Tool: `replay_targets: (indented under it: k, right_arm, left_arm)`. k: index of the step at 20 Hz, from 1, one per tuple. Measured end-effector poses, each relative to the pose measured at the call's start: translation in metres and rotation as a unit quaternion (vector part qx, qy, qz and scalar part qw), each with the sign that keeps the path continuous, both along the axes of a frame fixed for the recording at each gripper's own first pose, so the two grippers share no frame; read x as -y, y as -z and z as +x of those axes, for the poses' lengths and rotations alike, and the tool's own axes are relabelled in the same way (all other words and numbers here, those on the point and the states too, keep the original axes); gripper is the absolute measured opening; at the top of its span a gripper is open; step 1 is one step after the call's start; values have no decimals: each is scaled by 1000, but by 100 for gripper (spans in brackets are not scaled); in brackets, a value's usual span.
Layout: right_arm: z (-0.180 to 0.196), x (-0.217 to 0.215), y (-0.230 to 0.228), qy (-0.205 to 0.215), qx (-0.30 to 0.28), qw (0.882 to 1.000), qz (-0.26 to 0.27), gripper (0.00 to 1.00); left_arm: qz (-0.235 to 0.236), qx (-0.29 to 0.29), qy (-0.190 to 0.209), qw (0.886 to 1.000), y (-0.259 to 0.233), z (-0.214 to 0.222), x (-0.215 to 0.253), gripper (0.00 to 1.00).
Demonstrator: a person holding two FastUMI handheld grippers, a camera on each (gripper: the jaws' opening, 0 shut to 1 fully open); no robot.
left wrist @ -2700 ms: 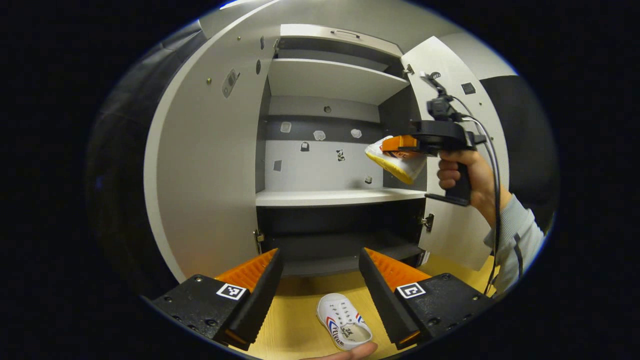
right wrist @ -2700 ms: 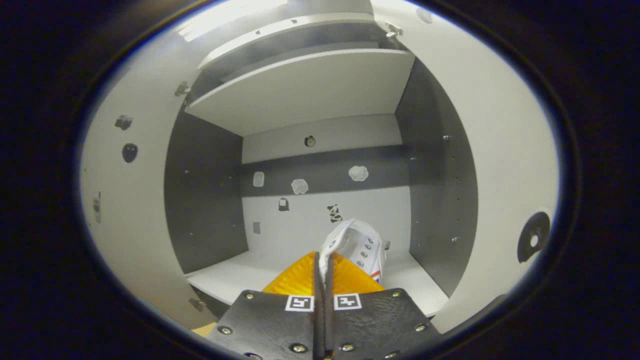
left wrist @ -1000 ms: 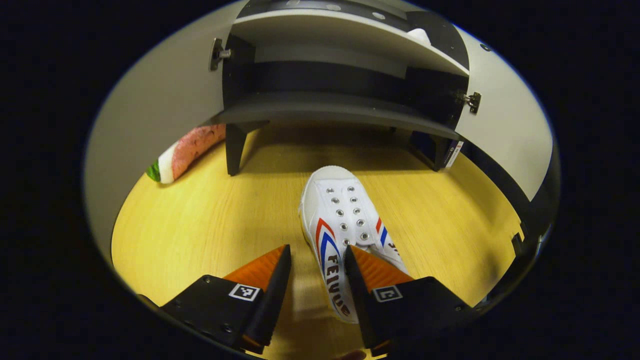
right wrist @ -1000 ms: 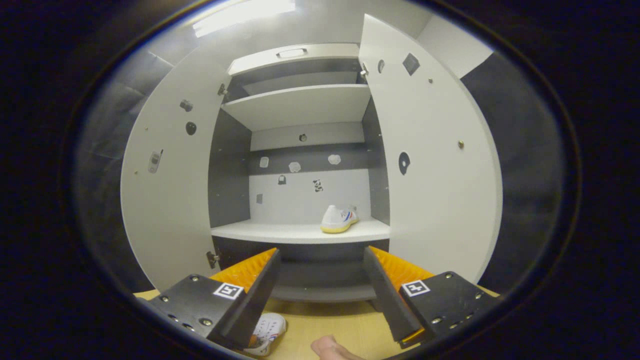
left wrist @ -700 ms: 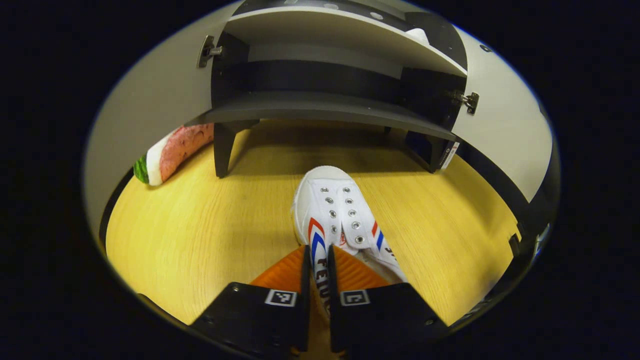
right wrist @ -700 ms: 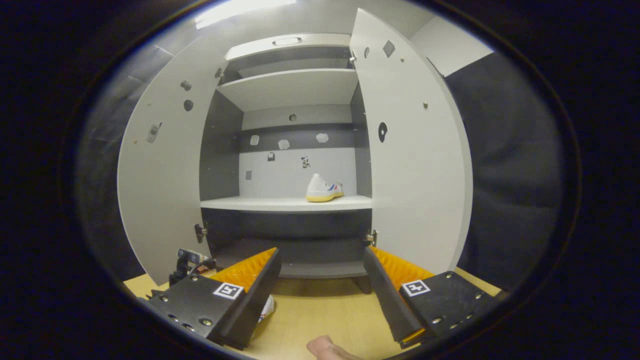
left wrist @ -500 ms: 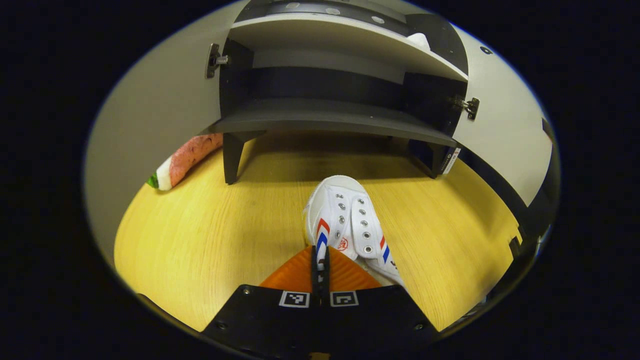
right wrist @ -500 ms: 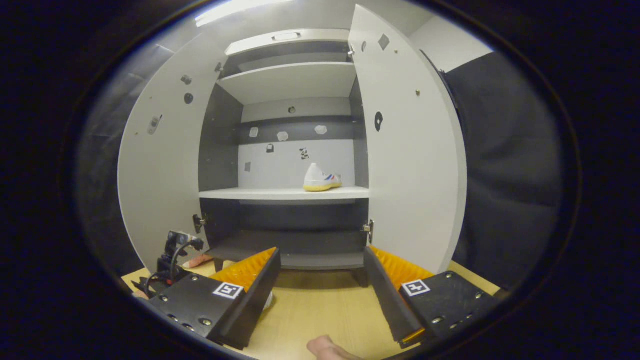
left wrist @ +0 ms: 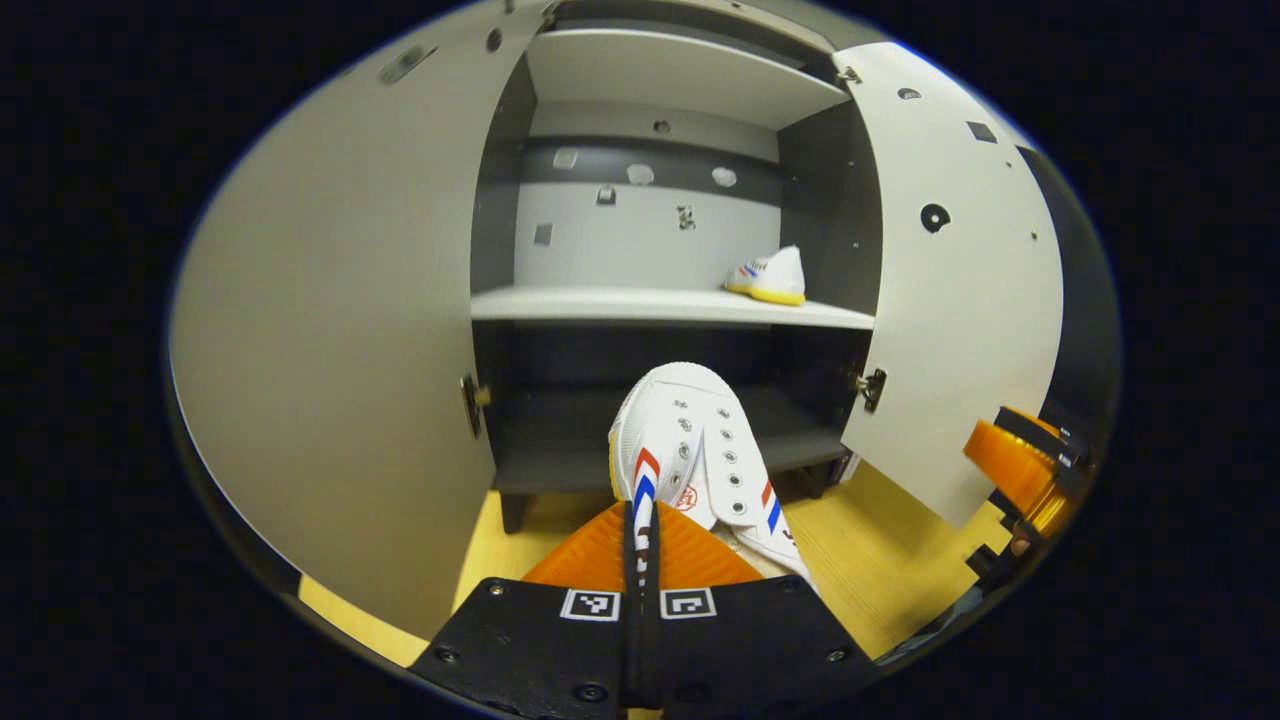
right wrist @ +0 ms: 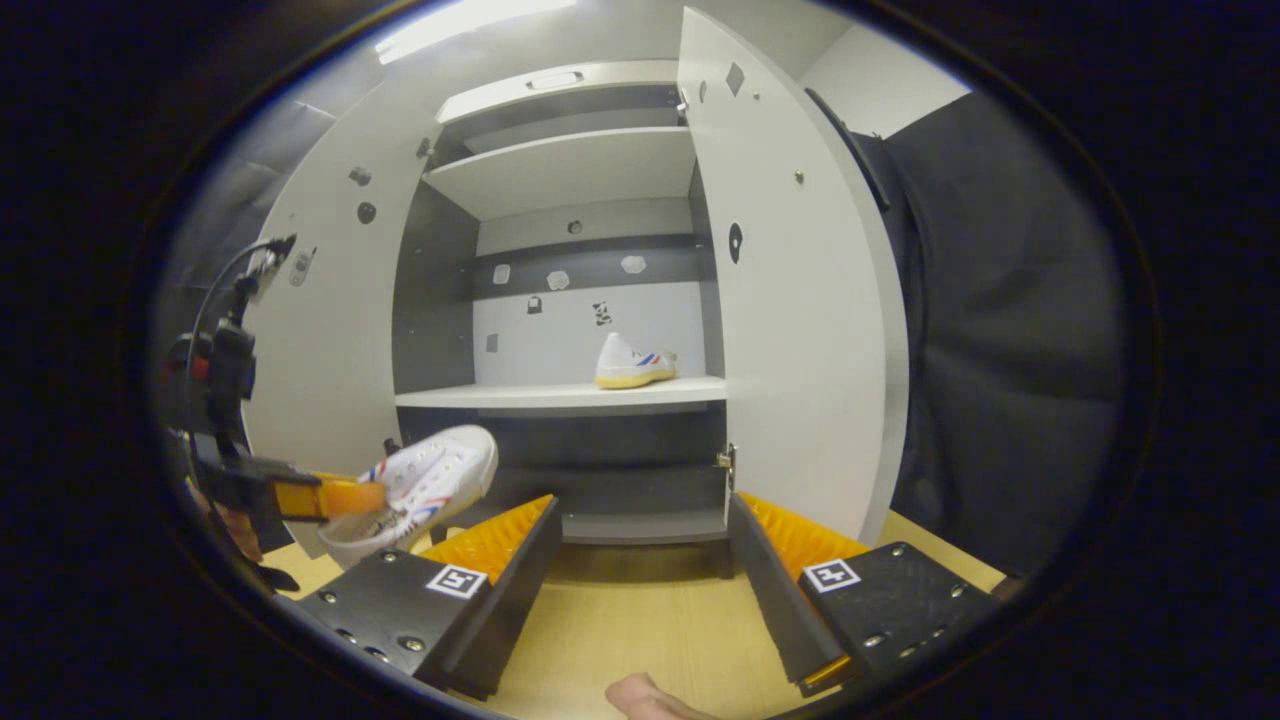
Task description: Grab one shoe with the right hand and put it into the shoe cabinet, grab the other shoe with the left hand and put it into the shoe cabinet; then close the right door with the right hand and the left door with the left hand.
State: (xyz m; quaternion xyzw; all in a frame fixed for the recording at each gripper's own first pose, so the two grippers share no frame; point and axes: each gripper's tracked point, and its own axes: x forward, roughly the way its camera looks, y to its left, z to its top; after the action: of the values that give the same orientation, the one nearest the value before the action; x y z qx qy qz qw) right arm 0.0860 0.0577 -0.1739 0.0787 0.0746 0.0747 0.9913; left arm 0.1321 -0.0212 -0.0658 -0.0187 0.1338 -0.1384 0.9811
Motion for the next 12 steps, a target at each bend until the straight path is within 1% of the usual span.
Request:
replay_targets:
  k: [1, 2, 4, 5, 7, 8, 9, 10, 11, 12]
  right_arm:
    - [1, 0, -1, -1, 3, 1000, -2, 99]
    - [2, 1, -5, -3, 6, 1000, -3, 99]
    - [3, -1, -10, -14, 9, 1000, -2, 99]
    - [3, -2, -13, -18, 12, 1000, -2, 99]
    - [3, -4, -18, -25, 18, 1000, -2, 99]
    - [4, -6, -21, -30, 22, 999, -1, 96]
    - [5, -7, -23, -32, 24, 999, 2, 99]
    - [6, -8, -24, -35, 27, 999, 4, 96]
    - [6, -9, -25, -37, 28, 999, 5, 99]
    - [7, -10, -25, -39, 30, 999, 6, 99]
  left_arm:
    - [-2, 11, -4, 1000, -16, 4, 1, 0]
    - [-28, 9, 1, 1000, -34, 4, 5, 0]
    - [-95, 1, 11, 995, -62, 13, 13, 0]
    - [-106, 1, 9, 994, -72, 22, 6, 0]
    - [-98, 29, -17, 995, -101, 49, -8, 0]
    - [-83, 41, -33, 995, -114, 62, -15, 0]
    - [-75, 56, -49, 994, -129, 74, -17, 0]
    - [-71, 61, -58, 994, -141, 86, -18, 0]
    - [-68, 67, -62, 994, -152, 98, -13, 0]
    - [-66, 66, -64, 994, -160, 113, -9, 0]
